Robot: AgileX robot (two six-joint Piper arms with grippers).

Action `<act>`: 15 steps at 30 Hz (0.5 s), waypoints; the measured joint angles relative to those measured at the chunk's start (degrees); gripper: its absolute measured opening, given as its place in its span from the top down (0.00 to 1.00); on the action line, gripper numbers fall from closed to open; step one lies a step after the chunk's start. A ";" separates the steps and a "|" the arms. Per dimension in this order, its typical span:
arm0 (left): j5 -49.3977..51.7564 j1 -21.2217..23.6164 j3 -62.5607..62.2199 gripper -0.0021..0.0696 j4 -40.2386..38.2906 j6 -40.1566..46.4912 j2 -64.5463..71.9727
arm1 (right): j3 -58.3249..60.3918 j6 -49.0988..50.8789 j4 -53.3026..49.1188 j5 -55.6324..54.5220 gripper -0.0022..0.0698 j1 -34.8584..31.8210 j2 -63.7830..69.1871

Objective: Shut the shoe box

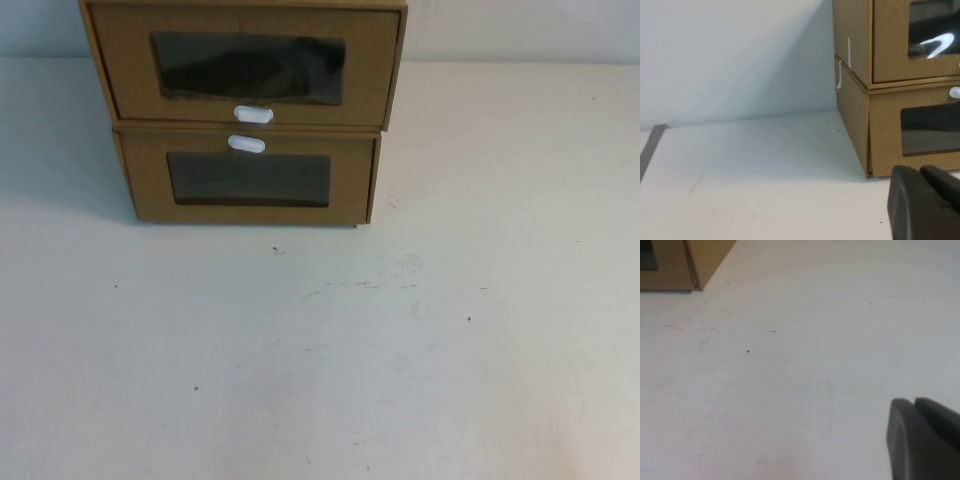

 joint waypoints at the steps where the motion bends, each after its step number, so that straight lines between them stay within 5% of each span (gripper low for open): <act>1: 0.00 0.00 0.00 0.98 2.76 -2.60 0.00 | 0.00 0.00 0.00 0.00 0.99 0.00 0.00; 15: 19.41 0.00 0.00 0.98 10.01 -7.19 0.00 | 0.00 0.00 0.10 0.00 0.99 0.00 0.00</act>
